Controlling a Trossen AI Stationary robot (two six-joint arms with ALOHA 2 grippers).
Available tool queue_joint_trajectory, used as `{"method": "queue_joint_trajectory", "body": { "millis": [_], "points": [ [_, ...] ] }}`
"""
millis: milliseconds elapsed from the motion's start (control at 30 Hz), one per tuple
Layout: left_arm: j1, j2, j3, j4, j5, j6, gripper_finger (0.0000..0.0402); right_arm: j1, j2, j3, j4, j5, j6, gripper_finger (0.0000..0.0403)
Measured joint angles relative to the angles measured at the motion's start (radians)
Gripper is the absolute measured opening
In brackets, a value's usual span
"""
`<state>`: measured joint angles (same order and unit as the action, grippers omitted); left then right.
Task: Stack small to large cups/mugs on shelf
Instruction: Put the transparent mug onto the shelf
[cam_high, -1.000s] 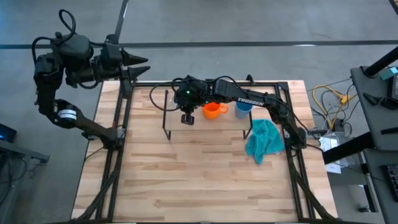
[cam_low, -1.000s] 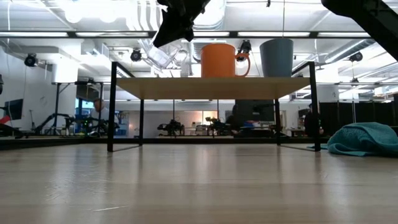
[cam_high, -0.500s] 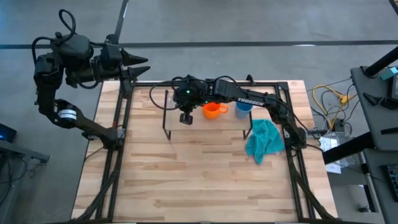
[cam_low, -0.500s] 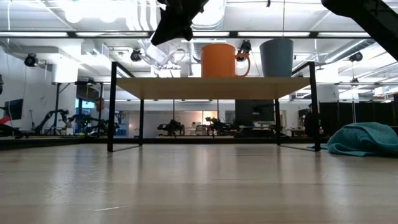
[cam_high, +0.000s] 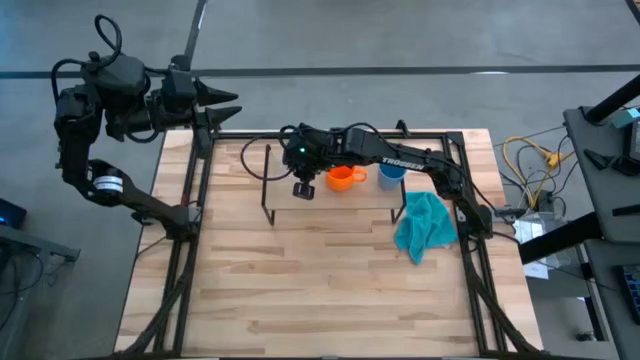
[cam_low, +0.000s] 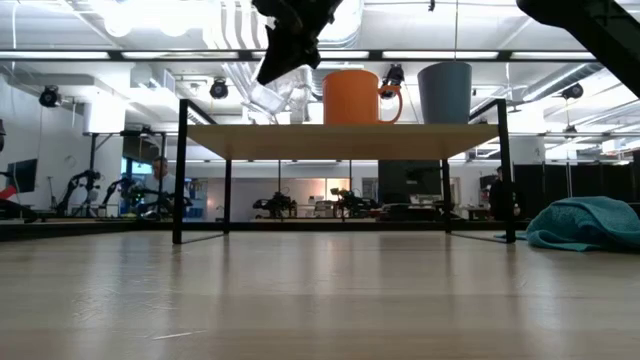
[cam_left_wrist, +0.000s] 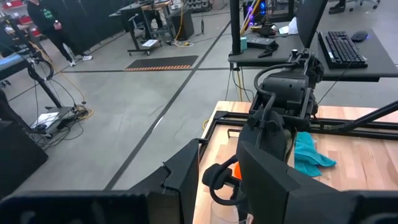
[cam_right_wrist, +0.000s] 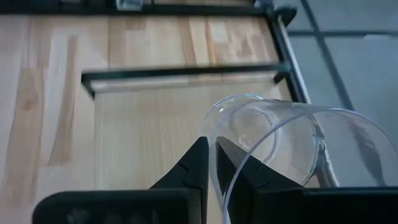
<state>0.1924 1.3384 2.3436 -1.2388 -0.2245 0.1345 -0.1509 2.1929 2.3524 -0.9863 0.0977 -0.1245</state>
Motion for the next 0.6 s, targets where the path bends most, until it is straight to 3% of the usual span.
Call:
{"method": "queue_joint_trajectory", "body": {
  "millis": [267,600],
  "points": [
    [0.000,-0.002,0.000,0.001,0.000,-0.018,0.0101,-0.011,0.000,0.000,-0.183,-0.026,0.001,0.0029],
    [0.000,-0.002,0.000,0.039,0.000,-0.024,0.0101,-0.018,0.000,0.000,-0.172,-0.021,-0.021,0.0029]
  ]
}}
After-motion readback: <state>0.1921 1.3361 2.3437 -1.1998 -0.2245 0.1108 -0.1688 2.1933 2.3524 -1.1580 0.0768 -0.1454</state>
